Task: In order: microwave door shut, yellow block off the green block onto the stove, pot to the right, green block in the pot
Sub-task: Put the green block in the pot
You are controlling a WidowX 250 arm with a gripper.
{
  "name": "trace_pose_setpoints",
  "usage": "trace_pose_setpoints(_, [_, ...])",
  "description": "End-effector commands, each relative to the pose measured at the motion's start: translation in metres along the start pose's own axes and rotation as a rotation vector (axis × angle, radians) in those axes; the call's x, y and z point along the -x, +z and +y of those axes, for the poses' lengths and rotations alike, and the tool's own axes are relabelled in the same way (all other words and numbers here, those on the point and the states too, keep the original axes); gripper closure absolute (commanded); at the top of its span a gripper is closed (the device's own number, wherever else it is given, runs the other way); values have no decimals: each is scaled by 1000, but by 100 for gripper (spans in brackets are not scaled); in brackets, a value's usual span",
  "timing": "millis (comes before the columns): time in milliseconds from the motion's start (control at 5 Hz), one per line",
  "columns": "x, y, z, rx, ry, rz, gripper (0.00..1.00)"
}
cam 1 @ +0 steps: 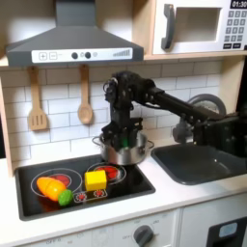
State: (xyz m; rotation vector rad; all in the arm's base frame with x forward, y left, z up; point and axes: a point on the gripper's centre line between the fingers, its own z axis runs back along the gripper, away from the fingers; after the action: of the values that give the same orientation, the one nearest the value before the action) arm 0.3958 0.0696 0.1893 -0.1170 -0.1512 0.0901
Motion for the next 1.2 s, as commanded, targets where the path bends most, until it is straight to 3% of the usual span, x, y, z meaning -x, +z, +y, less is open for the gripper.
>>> trace_pose_setpoints(0, [2,4,-5,10,0,-5,100])
trace_pose_setpoints(400, [-4,4,-11,30,-10,-3,100])
trace_pose_setpoints(800, [-12,18,-27,43,-43,-50,100])
trace_pose_setpoints(1000, [-15,10,-24,26,-48,-41,100])
